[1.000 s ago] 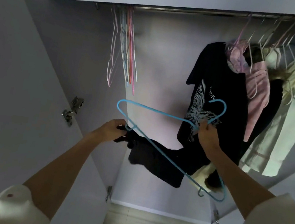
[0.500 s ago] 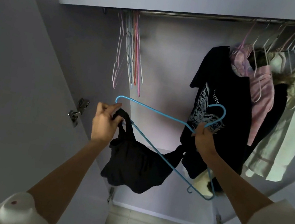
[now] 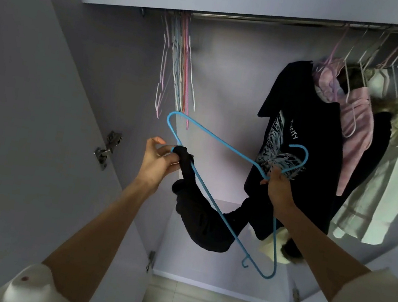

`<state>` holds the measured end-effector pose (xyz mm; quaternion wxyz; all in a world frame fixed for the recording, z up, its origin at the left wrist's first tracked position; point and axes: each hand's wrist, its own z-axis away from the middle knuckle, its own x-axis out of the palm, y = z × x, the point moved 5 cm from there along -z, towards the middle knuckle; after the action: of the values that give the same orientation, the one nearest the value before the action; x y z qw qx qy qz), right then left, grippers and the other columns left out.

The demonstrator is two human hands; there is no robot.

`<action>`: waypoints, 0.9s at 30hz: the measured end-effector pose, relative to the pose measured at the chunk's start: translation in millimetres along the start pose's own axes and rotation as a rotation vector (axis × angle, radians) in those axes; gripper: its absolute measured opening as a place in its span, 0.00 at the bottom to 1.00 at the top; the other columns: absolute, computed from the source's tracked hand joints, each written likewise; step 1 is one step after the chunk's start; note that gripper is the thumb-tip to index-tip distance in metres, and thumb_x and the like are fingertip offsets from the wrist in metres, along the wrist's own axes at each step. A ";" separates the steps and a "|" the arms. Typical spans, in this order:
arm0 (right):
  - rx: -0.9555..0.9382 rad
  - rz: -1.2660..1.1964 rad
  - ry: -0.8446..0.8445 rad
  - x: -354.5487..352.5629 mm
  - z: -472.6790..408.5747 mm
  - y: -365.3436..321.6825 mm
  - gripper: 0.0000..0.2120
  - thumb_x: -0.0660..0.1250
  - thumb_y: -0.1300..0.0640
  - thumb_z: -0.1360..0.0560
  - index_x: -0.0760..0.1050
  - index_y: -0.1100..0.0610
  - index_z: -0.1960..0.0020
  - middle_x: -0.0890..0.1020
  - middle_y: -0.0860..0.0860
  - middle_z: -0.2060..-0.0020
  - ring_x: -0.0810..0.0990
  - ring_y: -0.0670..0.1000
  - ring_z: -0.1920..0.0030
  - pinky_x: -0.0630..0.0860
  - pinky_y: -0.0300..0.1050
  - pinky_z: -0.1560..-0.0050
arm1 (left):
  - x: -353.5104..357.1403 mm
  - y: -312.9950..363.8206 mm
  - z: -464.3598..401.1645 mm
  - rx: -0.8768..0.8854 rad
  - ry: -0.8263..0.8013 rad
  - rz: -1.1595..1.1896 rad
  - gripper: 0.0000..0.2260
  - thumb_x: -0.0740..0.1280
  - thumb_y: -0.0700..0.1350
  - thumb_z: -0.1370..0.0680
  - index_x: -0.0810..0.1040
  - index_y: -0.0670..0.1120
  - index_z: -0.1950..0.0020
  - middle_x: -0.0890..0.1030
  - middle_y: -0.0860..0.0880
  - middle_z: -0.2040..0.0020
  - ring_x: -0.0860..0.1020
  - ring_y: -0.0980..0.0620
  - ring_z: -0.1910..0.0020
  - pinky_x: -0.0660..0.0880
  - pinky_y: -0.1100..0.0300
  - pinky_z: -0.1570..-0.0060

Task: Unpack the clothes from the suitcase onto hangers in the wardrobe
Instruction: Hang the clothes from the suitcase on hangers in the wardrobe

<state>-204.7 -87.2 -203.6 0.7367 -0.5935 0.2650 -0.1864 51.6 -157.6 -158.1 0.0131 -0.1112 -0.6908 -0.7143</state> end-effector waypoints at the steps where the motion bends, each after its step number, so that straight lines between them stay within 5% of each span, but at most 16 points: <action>1: 0.006 -0.005 0.011 -1.0 -0.1 0.7 0.20 0.47 0.52 0.18 0.64 0.56 0.66 0.69 0.54 0.67 0.67 0.49 0.68 0.64 0.40 0.66 | -0.3 -1.4 -1.5 -0.022 -0.006 -0.012 0.17 0.57 0.24 0.26 0.65 0.47 0.57 0.78 0.39 0.53 0.83 0.44 0.62 0.81 0.54 0.57; 4: -0.016 0.020 0.013 -0.7 0.6 -2.7 0.20 0.47 0.51 0.18 0.66 0.60 0.62 0.70 0.55 0.66 0.67 0.51 0.67 0.64 0.41 0.67 | -0.9 -8.5 -5.6 -0.091 -0.036 -0.112 0.11 0.56 0.27 0.26 0.69 0.43 0.54 0.81 0.42 0.53 0.79 0.41 0.52 0.79 0.54 0.52; 7: -0.082 0.059 -0.020 1.6 3.7 -12.5 0.19 0.48 0.51 0.18 0.71 0.63 0.52 0.73 0.57 0.58 0.70 0.50 0.64 0.65 0.39 0.66 | 0.9 -13.9 -6.6 -0.109 0.041 -0.251 0.17 0.59 0.32 0.24 0.66 0.42 0.36 0.73 0.42 0.39 0.73 0.44 0.44 0.73 0.53 0.42; 11: -0.170 0.142 -0.060 7.1 3.7 -20.5 0.24 0.49 0.52 0.18 0.73 0.72 0.49 0.74 0.60 0.57 0.72 0.54 0.55 0.65 0.42 0.55 | 1.8 -5.7 4.9 0.225 0.383 -0.855 0.27 0.63 0.44 0.26 0.60 0.41 0.28 0.63 0.39 0.31 0.64 0.39 0.33 0.62 0.47 0.36; 13: -0.223 0.215 -0.088 9.2 5.0 -25.8 0.24 0.51 0.52 0.18 0.74 0.72 0.52 0.77 0.63 0.58 0.75 0.57 0.55 0.67 0.45 0.55 | 20.8 -1.0 6.5 0.520 0.280 -1.130 0.28 0.60 0.50 0.29 0.65 0.44 0.30 0.67 0.39 0.32 0.65 0.38 0.33 0.63 0.42 0.37; 16: -0.299 0.273 -0.255 15.1 15.6 -37.2 0.20 0.54 0.54 0.19 0.71 0.60 0.66 0.73 0.51 0.70 0.73 0.50 0.64 0.67 0.40 0.63 | 59.4 -3.9 5.5 0.856 0.016 -1.418 0.24 0.58 0.55 0.27 0.69 0.48 0.32 0.75 0.44 0.36 0.69 0.42 0.34 0.64 0.34 0.40; 20: -0.234 0.181 -0.505 18.1 25.1 -40.1 0.16 0.58 0.55 0.21 0.72 0.56 0.66 0.74 0.49 0.68 0.73 0.44 0.67 0.70 0.26 0.67 | 91.5 -12.1 0.6 0.782 -0.376 -1.502 0.17 0.58 0.54 0.21 0.77 0.47 0.40 0.82 0.47 0.49 0.78 0.44 0.44 0.62 0.42 0.37; 24: -0.053 0.056 -0.652 11.1 23.0 -34.3 0.12 0.62 0.53 0.23 0.77 0.61 0.57 0.80 0.61 0.55 0.80 0.58 0.50 0.78 0.48 0.45 | 90.8 -15.8 6.2 0.918 -0.469 -1.283 0.15 0.58 0.50 0.24 0.81 0.44 0.57 0.79 0.48 0.69 0.79 0.45 0.71 0.72 0.54 0.68; 27: 0.012 0.089 -0.678 9.7 20.8 -26.3 0.13 0.62 0.52 0.23 0.78 0.61 0.55 0.80 0.60 0.52 0.79 0.58 0.44 0.74 0.53 0.37 | 87.0 -26.0 4.7 0.879 -0.501 -1.207 0.18 0.55 0.52 0.24 0.81 0.43 0.54 0.81 0.46 0.66 0.79 0.44 0.68 0.71 0.55 0.65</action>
<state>-183.2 -82.8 -176.5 0.7938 -0.6052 0.0297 0.0522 -37.0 -140.1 -168.1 -0.4906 0.1408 -0.8331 -0.2130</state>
